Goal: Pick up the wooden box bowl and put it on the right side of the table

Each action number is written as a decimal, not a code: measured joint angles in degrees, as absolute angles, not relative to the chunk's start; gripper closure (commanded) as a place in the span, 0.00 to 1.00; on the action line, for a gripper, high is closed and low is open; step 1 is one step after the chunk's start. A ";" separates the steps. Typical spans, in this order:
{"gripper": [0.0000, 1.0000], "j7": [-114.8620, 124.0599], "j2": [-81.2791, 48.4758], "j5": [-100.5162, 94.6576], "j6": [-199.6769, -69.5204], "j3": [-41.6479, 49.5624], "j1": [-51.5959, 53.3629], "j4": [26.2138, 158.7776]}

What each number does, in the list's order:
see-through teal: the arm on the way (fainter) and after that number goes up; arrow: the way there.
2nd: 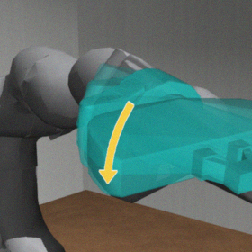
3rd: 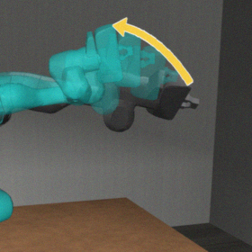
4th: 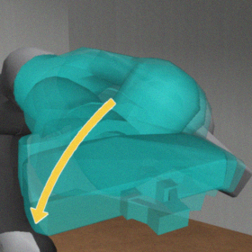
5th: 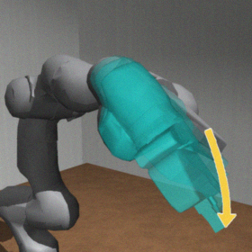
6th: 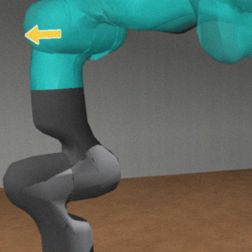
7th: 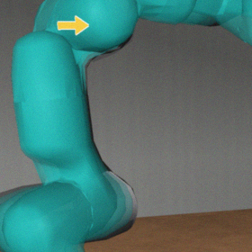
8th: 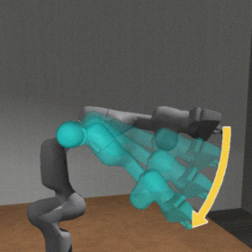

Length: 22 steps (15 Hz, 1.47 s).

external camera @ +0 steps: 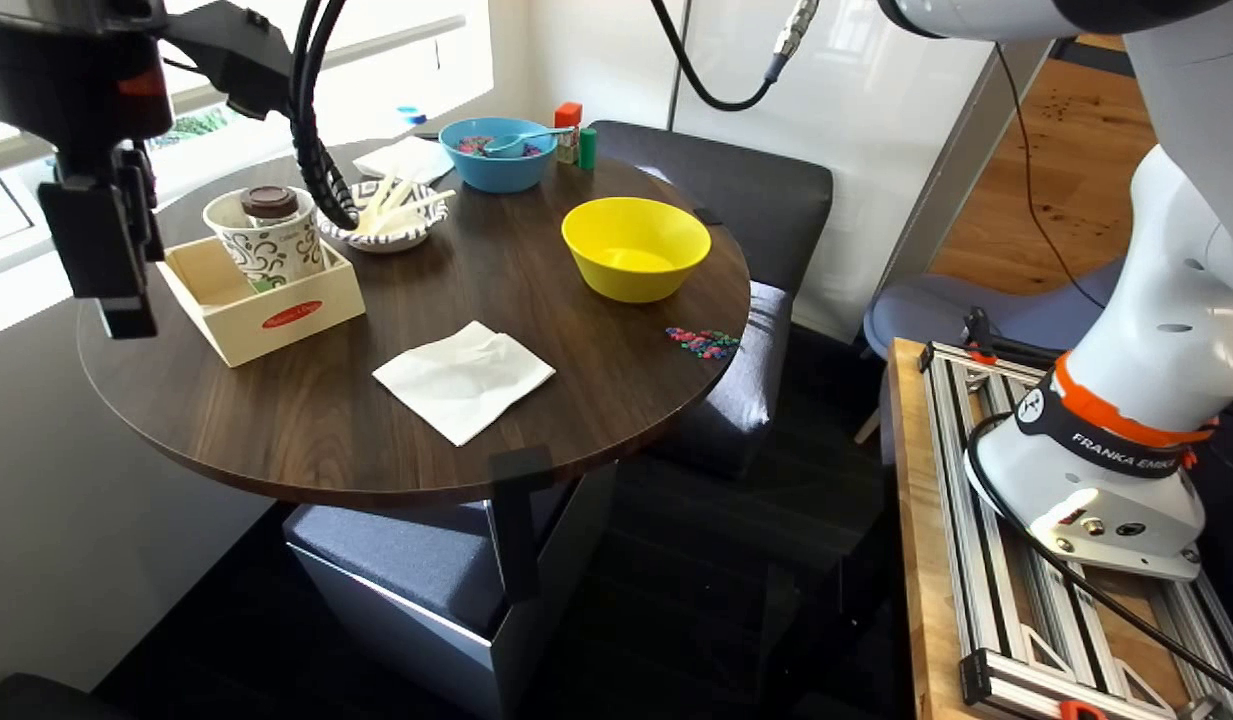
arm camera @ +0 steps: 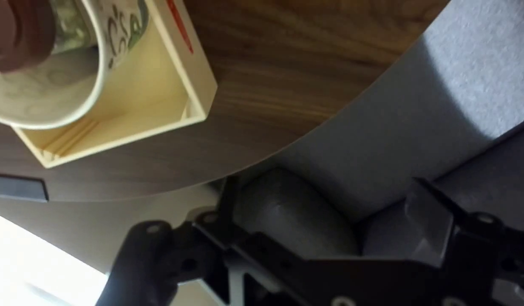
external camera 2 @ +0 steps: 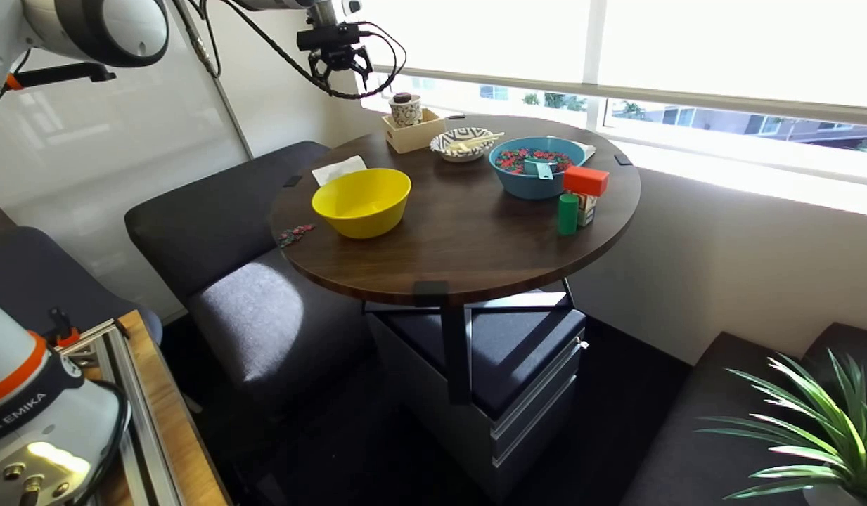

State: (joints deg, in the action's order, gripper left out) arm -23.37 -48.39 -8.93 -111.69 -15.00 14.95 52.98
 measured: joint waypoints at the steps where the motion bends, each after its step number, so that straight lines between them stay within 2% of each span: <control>1: 0.00 -23.60 -47.92 -9.94 -108.90 -14.86 15.24 52.97; 8: 0.00 -27.12 -48.31 -21.92 -106.77 -10.69 17.24 53.93; 15: 0.00 -28.81 -51.00 -23.80 -115.93 -9.88 17.12 54.73; 16: 0.02 -29.21 -51.21 -23.80 -116.44 -9.83 17.02 54.73; 19: 0.15 -30.50 -52.08 -23.75 -116.52 -9.82 16.45 54.73; 20: 0.11 -30.83 -52.48 -23.67 -116.52 -9.84 16.25 54.73; 22: 0.23 -31.57 -53.15 -23.52 -116.53 -10.01 15.96 54.62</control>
